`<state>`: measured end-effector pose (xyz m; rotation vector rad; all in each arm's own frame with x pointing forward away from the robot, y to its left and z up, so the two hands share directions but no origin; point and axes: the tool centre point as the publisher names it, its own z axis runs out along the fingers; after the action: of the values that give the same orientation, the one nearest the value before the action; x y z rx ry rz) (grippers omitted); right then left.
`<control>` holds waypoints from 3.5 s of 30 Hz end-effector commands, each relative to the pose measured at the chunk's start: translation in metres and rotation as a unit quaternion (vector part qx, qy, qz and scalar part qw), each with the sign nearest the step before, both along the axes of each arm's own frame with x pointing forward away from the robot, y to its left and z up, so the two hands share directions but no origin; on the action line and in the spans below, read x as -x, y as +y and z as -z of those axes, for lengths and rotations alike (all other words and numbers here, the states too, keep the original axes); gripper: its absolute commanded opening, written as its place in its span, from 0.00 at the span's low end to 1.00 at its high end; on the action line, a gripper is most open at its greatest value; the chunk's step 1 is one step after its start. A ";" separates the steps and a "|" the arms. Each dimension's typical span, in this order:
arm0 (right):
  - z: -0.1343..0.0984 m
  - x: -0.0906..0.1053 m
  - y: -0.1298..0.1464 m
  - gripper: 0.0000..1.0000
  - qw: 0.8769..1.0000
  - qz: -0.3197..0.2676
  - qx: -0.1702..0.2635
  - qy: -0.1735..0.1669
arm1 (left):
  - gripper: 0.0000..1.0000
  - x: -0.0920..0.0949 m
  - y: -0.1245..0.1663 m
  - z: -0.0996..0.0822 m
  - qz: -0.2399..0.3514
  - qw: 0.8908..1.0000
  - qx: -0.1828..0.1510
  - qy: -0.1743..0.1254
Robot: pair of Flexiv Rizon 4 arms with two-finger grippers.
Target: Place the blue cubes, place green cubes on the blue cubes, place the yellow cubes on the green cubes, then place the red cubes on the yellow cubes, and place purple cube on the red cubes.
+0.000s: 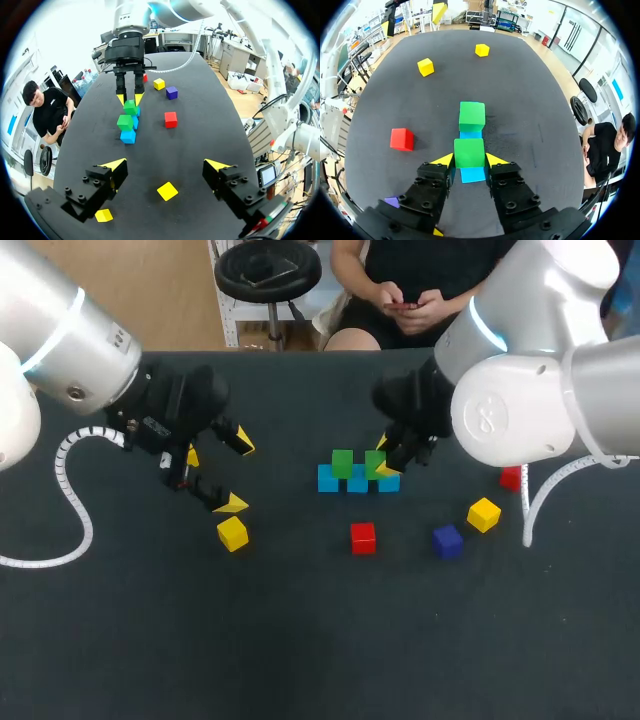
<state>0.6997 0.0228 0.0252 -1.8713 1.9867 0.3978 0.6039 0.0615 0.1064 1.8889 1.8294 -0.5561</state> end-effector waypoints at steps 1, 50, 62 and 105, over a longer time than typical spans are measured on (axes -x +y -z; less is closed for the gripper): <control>0.001 -0.002 0.000 0.00 1.000 -0.002 -0.001 0.002 | 1.00 -0.001 0.001 0.000 0.001 1.000 0.001 0.000; 0.003 -0.006 -0.001 0.35 1.000 -0.005 -0.004 0.007 | 1.00 -0.001 0.001 0.000 0.001 1.000 0.001 0.000; 0.003 -0.005 0.000 0.40 1.000 -0.005 -0.007 0.009 | 1.00 -0.001 0.001 0.000 0.001 1.000 0.001 0.000; -0.045 0.045 -0.077 1.00 0.999 -0.035 -0.011 -0.010 | 1.00 -0.001 0.001 0.000 0.001 1.000 0.001 0.000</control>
<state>0.6648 -0.0414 0.0619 -1.9367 1.9187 0.4091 0.6039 0.0615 0.1064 1.8889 1.8294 -0.5562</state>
